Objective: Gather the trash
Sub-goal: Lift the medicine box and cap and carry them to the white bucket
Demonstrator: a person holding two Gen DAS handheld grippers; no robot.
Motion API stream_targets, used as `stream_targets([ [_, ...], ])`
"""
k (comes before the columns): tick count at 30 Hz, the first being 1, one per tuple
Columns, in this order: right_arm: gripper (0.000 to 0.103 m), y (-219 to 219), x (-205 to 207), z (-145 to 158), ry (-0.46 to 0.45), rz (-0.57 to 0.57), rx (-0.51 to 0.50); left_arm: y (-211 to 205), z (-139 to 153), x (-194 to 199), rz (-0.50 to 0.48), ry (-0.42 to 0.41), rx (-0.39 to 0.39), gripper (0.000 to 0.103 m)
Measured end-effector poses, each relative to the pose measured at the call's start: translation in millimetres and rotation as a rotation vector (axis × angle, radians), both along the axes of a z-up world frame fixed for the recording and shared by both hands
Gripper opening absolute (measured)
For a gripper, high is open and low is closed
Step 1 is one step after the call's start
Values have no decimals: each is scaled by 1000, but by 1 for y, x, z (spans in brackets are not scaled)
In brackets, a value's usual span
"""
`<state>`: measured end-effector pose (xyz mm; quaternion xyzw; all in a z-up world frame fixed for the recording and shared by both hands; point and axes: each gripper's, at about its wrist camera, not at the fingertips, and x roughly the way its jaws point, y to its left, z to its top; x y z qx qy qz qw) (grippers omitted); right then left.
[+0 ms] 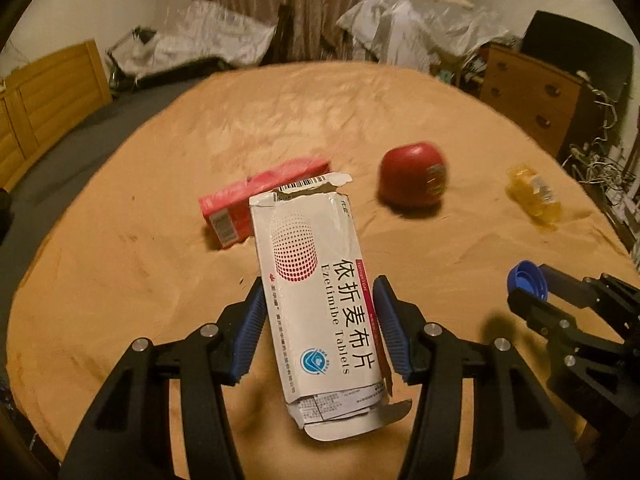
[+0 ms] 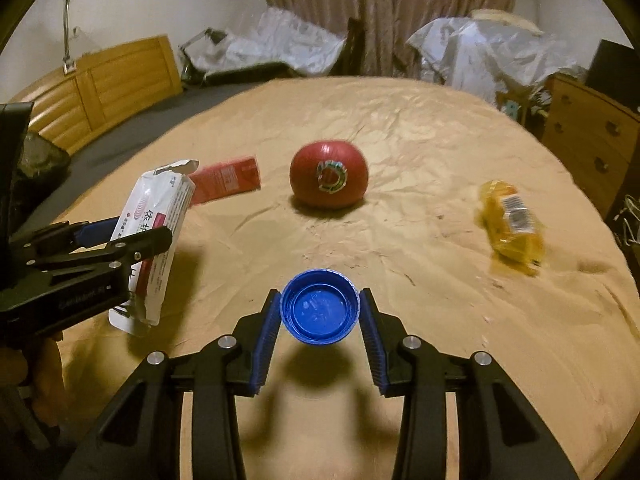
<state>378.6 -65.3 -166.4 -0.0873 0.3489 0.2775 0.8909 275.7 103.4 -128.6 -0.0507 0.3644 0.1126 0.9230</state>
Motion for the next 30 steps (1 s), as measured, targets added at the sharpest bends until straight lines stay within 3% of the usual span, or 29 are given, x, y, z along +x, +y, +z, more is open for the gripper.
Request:
stream_targets([
  [8,41,-34,-62,37,-98,-69,69,-41,34,-44,-35,-123,67,52],
  [14,41,-54,-109,74,-234,-126,101,-50,54,-75,37,-234,73,52],
  [21,41,-71,-156,105,-369,-147,162,-67,79,-110,78,-382,138,52],
  [30,41,-79,-176,117,-393,-153,180,-79,87,-115,53,-384,132,52],
])
